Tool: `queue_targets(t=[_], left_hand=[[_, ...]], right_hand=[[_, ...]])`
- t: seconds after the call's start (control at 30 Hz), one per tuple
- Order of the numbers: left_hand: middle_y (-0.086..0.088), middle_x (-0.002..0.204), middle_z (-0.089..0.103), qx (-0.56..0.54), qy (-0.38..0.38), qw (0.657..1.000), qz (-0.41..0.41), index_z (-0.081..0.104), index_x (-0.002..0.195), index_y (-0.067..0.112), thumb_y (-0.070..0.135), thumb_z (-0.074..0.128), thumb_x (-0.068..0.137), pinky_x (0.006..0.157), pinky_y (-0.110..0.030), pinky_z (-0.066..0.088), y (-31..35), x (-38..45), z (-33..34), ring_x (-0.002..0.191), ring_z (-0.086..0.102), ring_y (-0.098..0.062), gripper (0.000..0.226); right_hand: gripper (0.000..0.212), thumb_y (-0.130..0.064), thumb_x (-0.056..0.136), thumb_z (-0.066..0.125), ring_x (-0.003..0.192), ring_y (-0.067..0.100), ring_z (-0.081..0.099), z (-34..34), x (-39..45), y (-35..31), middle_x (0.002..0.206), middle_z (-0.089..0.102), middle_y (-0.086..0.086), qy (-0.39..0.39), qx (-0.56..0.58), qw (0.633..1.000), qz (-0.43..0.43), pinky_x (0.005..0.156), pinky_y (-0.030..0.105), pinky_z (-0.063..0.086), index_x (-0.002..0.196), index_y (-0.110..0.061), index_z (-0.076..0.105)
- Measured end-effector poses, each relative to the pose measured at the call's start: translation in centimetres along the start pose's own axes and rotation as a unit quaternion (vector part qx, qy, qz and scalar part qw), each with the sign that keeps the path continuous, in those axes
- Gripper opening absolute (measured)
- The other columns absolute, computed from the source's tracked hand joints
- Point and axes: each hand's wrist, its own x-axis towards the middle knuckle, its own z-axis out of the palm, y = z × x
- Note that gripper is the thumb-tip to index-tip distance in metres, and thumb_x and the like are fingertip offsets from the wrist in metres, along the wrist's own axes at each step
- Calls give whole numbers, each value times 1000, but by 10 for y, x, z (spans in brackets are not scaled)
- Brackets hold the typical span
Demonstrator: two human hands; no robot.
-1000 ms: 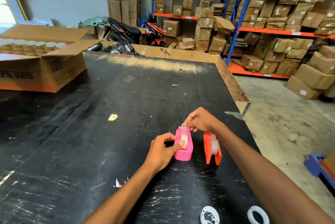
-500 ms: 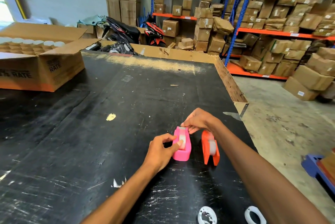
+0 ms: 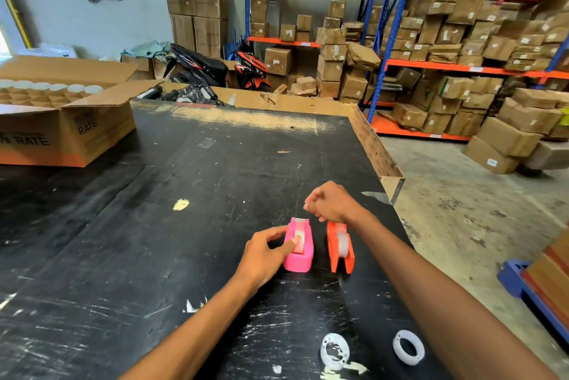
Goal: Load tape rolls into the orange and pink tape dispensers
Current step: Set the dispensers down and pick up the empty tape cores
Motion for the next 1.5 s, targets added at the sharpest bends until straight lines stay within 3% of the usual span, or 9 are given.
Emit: queue_targets(t=[0.13,0.23,0.37,0.47,0.57,0.7,1.03,1.27,1.5], left_hand=[[3,128,62,100,60,991,72,65,122,19,31,71,83,98,-19,32,14,-13,-4,126,49,-12,41],[5,113,65,143,46,976,155,72,107,20,24,71,82,87,-11,27,28,-30,-4,115,51,-13,25],[22,83,62,138,-110,965,196,77,96,17,24,73,82,76,-4,39,40,-59,6,84,58,11,17],[9,86,68,182,-258,925,212,73,105,19,39,66,85,68,-9,42,37,-76,13,74,57,4,29],[12,99,63,297,-316,865,252,63,122,26,59,59,81,74,-10,43,29,-84,16,87,52,3,53],[-1,115,58,428,-320,805,259,55,129,29,63,60,77,95,-41,47,21,-89,22,115,50,-19,63],[4,101,57,378,-266,852,244,64,108,28,44,64,82,86,-40,49,8,-85,-19,100,56,-20,30],[3,113,61,417,-142,883,165,56,124,24,39,62,84,91,-40,50,-10,-48,-105,109,59,-19,43],[-1,115,65,410,-74,901,120,58,117,18,34,65,82,84,-37,50,-11,-8,-138,108,60,-24,39]], right_hand=[[10,-17,83,67,77,21,70,-25,-36,-1,83,75,10,43,-23,998,-45,70,34,59,86,-13,75],[11,-19,83,68,86,18,69,-42,-74,7,89,75,7,40,-46,997,-45,75,26,50,90,-14,76],[18,-23,84,69,81,18,63,-56,-135,24,86,71,3,-34,-107,994,-1,80,30,49,97,-12,75],[34,-32,82,72,84,18,61,-58,-176,38,91,68,2,-133,-176,974,49,77,29,48,110,-14,69],[62,-45,73,76,95,21,61,-51,-205,56,106,66,1,-188,-228,952,85,86,35,51,127,-19,57],[63,-41,71,78,92,16,55,-33,-219,74,110,60,0,-149,-228,959,77,81,32,49,127,-23,54],[38,-34,74,77,82,12,53,-7,-202,45,84,56,-11,-89,-195,977,4,71,28,45,108,-20,65],[13,-25,77,76,73,11,56,35,-149,-38,80,62,-4,-108,-153,975,-122,70,28,46,82,-19,66],[34,-35,77,71,102,27,60,61,-78,-76,104,72,6,-39,-284,937,-200,92,34,36,106,-18,68]])
